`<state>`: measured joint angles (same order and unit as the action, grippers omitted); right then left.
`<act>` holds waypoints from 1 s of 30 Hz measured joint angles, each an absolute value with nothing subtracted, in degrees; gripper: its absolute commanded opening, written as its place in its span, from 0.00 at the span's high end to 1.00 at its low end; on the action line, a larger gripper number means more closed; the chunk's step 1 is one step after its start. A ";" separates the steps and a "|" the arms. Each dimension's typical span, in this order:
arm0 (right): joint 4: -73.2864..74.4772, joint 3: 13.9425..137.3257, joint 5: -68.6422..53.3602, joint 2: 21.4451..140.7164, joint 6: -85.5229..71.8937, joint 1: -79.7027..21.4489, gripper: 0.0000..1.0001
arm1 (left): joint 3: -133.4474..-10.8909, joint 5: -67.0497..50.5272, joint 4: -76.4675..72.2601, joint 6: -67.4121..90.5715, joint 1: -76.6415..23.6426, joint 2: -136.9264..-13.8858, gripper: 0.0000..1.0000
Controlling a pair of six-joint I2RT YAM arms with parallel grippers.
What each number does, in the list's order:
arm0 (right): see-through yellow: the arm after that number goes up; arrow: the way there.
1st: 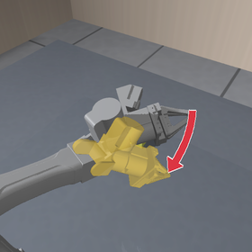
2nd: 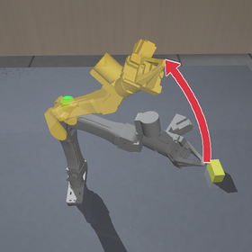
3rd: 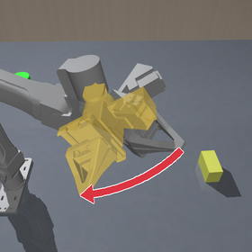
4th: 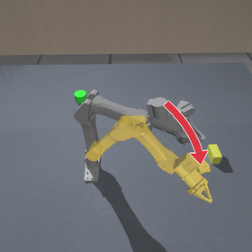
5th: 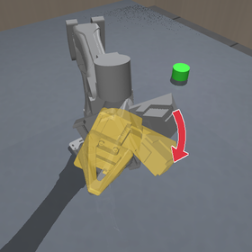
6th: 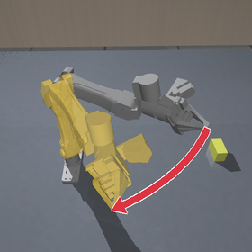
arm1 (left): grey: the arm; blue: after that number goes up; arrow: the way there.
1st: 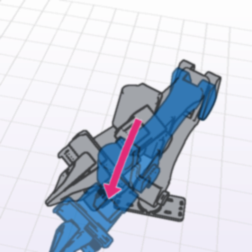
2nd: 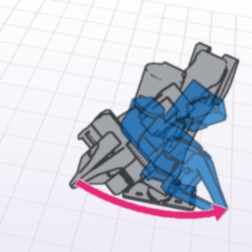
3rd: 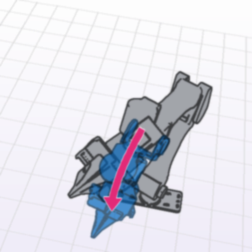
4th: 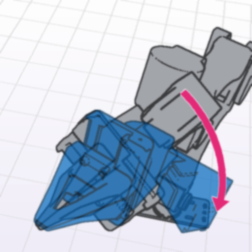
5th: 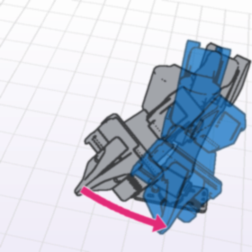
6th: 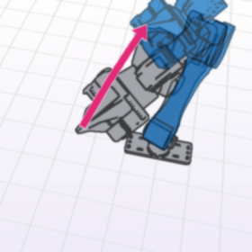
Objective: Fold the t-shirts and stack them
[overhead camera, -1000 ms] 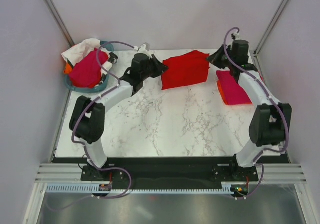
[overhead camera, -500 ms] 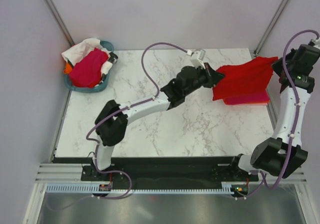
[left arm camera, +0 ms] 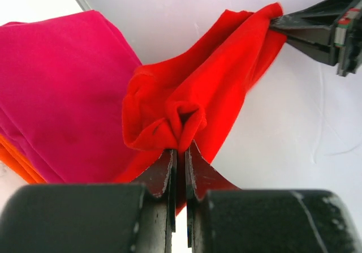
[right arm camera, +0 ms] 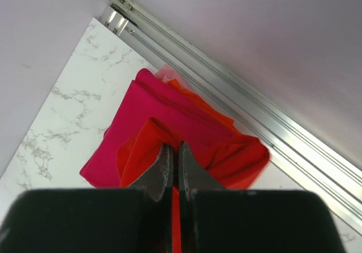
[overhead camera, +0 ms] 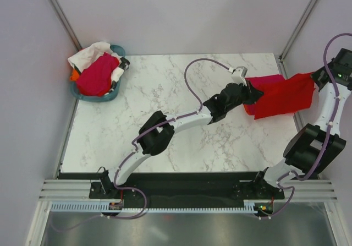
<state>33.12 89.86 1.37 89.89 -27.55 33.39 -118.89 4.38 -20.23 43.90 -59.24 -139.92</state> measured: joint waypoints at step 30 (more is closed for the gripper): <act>29.63 92.18 -1.52 99.20 -28.29 32.45 1.00 | -124.07 8.64 -19.33 53.49 -57.12 -144.97 0.98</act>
